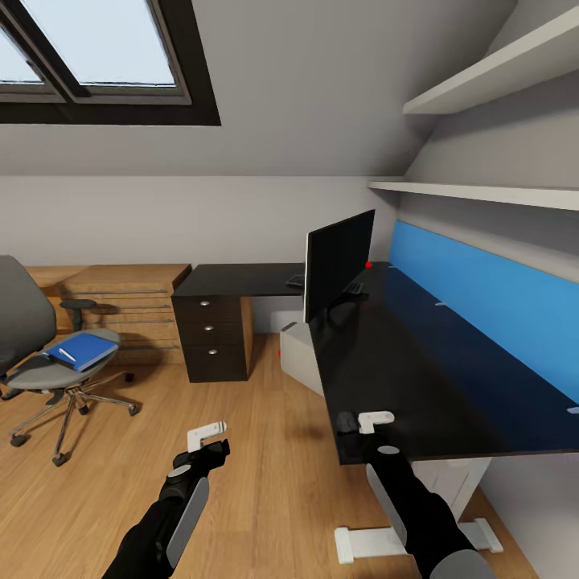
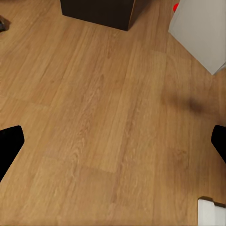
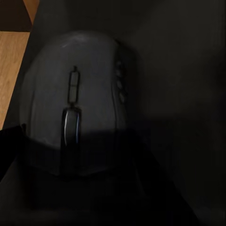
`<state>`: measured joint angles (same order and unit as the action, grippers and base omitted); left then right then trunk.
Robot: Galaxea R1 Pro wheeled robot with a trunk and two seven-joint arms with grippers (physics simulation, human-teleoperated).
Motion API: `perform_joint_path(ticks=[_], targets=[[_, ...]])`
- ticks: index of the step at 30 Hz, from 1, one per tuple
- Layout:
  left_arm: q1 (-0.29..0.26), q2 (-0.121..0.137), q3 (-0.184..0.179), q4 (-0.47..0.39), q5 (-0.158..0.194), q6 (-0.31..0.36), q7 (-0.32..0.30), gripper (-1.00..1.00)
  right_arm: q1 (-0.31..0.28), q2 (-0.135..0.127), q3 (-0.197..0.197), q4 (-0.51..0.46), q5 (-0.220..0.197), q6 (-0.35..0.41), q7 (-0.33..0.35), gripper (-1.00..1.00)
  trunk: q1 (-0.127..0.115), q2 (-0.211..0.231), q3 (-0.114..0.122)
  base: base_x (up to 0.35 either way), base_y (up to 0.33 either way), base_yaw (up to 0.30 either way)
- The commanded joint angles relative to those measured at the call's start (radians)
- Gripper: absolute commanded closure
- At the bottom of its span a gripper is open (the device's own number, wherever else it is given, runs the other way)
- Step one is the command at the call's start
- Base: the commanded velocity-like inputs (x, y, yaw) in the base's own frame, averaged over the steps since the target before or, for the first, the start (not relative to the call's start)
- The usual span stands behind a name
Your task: In the bedroom, organize the workspace by keeping the computer under the desk, ensuring the monitor is on the desk, placing the keyboard on the desk next to the monitor, placing the mouse on the desk next to the keyboard, moving the folder from the swivel chair onto the desk next to the mouse, stacking the notebook on top of the folder with the pen on top of the notebook, and positioning the swivel chair next to the desk.
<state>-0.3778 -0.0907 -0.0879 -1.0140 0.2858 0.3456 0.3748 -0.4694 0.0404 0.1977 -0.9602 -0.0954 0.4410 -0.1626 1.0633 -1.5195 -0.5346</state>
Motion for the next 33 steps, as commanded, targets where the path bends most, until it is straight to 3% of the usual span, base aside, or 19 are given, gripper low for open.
perform_joint_path(ticks=[1,21,33], targets=[[-0.001,0.0,-0.003,-0.001,0.01,0.003,0.009,-1.0,0.0,0.0,0.003,0.005,-0.021,0.005,-0.007,1.0,0.0,0.0,-0.001,-0.001,0.0,0.0],[-0.001,0.0,-0.003,0.009,0.01,0.003,0.009,-1.0,0.0,0.0,0.005,0.005,-0.02,0.001,-0.008,1.0,0.0,0.0,-0.001,0.0,0.0,0.0],[-0.001,0.0,-0.003,0.009,0.01,0.003,0.015,-1.0,0.001,0.002,0.084,-0.087,-0.021,-0.005,-0.071,1.0,-0.046,0.084,0.036,0.0,0.0,0.0]])
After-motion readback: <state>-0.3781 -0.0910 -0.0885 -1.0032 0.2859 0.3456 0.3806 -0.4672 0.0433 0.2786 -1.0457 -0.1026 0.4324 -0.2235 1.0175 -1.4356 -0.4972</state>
